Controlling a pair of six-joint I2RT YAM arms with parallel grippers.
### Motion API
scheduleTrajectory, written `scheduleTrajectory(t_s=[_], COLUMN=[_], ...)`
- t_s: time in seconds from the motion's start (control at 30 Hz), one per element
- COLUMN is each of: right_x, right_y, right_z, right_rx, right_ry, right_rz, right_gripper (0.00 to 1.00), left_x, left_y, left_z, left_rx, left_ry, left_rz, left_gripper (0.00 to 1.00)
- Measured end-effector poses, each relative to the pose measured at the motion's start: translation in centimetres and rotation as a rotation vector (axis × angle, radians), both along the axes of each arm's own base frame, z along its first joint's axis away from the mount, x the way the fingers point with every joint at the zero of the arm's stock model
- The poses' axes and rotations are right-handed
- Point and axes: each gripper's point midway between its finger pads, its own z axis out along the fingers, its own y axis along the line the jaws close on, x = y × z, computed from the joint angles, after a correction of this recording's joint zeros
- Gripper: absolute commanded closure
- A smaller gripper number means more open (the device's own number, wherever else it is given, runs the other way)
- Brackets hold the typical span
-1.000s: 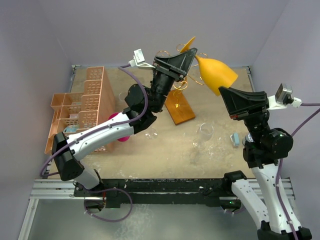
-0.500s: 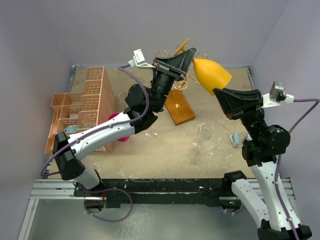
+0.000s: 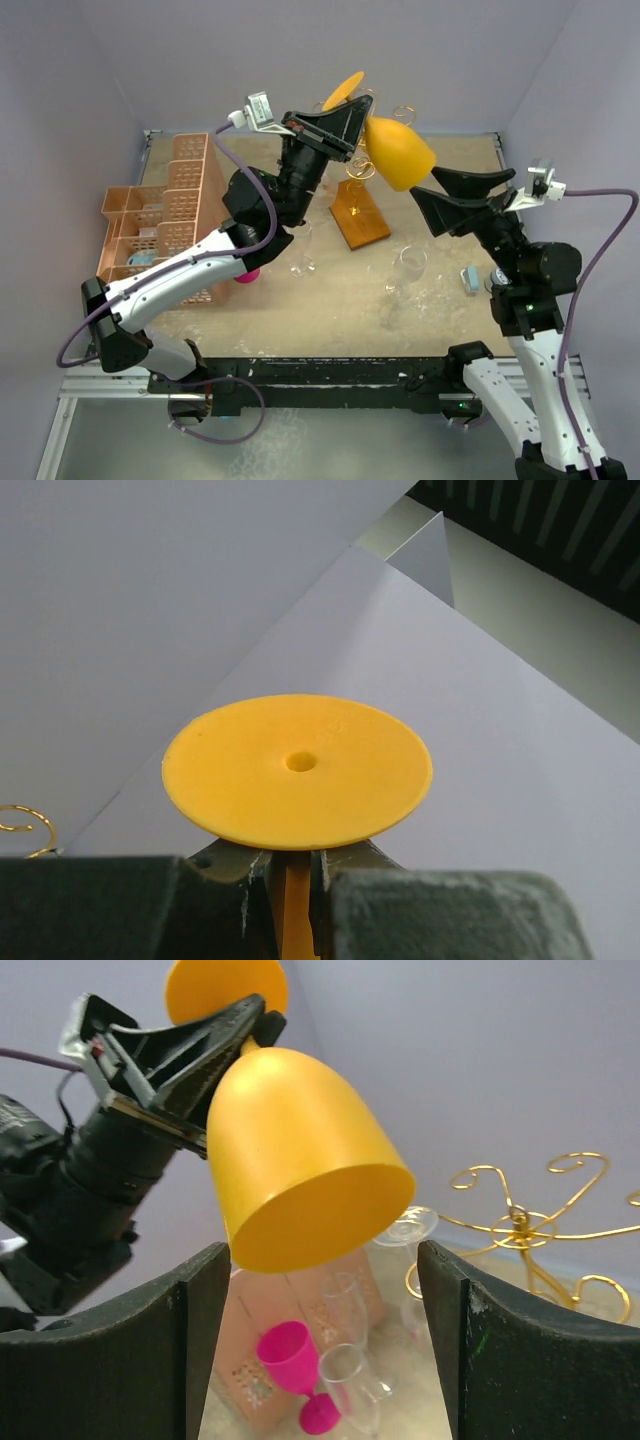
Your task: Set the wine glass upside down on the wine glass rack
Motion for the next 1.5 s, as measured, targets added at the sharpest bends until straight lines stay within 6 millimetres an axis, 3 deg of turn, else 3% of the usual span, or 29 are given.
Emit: scheduleTrajectory(t_s=[0.2,0.37,0.53,0.83,0.97,1.33,1.5], right_x=[0.4,-0.6,-1.1,0.3,1.0,1.3,1.2], right_y=[-0.8,-1.2,-0.7,0.7,0.7,0.9,1.4], right_z=[1.0,4.4,9.0,11.3,11.0,9.4,8.2], right_rx=[-0.123,-0.154,-0.098,-0.022,0.008,0.044,0.030], right_ry=[-0.039,-0.117,-0.152,-0.025,0.052,0.180,0.212], right_rz=[-0.095,-0.127,-0.078,0.040,0.038,0.068,0.100], right_gripper=[0.22,0.24,0.30,0.29,0.31,0.52,0.54], left_x=[-0.8,-1.5,-3.0,-6.5,-6.8,-7.0,-6.4], left_y=[0.5,0.2,-1.3,-4.2,-5.3,-6.0,-6.8], left_z=[-0.3,-1.1,-1.8,-2.5,-3.3,-3.7,-4.5], left_rx=[0.174,0.332,0.478,0.632,0.683,0.758,0.795], left_ry=[-0.060,-0.133,-0.270,-0.572,-0.656,-0.797,-0.813], left_rz=[0.044,0.055,0.008,-0.107,-0.117,-0.068,-0.059], left_gripper=[1.00,1.00,1.00,1.00,1.00,1.00,1.00])
